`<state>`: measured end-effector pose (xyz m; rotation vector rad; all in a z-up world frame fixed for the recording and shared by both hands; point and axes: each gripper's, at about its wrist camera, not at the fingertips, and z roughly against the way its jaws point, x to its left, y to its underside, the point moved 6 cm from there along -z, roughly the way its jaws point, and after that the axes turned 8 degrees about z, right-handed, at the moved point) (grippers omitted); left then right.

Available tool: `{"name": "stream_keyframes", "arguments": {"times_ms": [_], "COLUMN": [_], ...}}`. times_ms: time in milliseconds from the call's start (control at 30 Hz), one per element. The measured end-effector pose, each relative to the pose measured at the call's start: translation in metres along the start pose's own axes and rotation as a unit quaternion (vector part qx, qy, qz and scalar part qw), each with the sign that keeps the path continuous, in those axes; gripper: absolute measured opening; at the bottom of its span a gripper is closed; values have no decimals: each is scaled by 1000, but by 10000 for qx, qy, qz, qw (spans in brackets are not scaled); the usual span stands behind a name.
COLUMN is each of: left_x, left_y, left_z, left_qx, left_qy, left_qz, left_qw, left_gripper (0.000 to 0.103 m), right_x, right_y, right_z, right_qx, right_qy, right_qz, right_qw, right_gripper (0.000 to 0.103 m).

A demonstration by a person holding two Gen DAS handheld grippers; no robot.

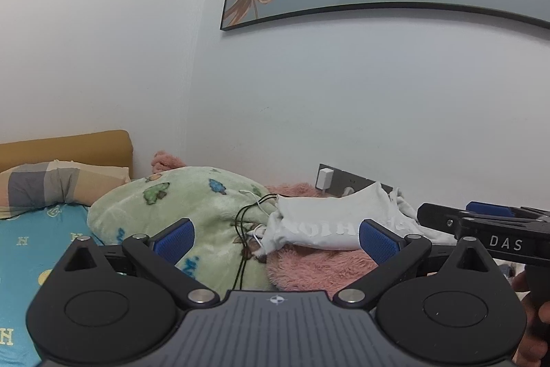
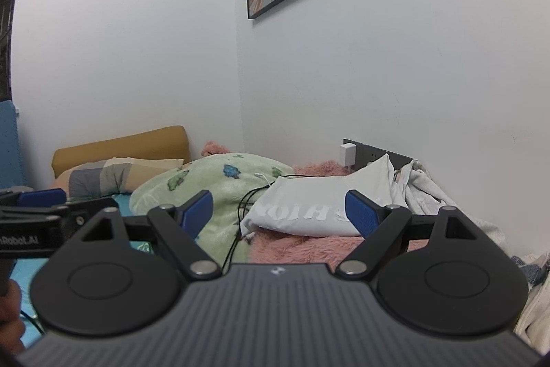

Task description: Fold clothes

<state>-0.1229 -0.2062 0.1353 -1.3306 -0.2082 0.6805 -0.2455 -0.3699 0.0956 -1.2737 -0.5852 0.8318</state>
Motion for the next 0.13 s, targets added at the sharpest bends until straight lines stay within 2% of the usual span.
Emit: {"name": "stream_keyframes", "arguments": {"times_ms": [133], "left_x": [-1], "left_y": [2], "left_z": [-2], "left_qx": [5], "left_qy": [-53], "left_qz": [-37], "left_qw": [10000], "left_gripper": [103], "right_x": [2], "right_y": [4], "right_z": [-2], "right_qx": [57], "right_qy": [-2], "right_qz": [12], "right_qw": [10000], "right_gripper": [85]}}
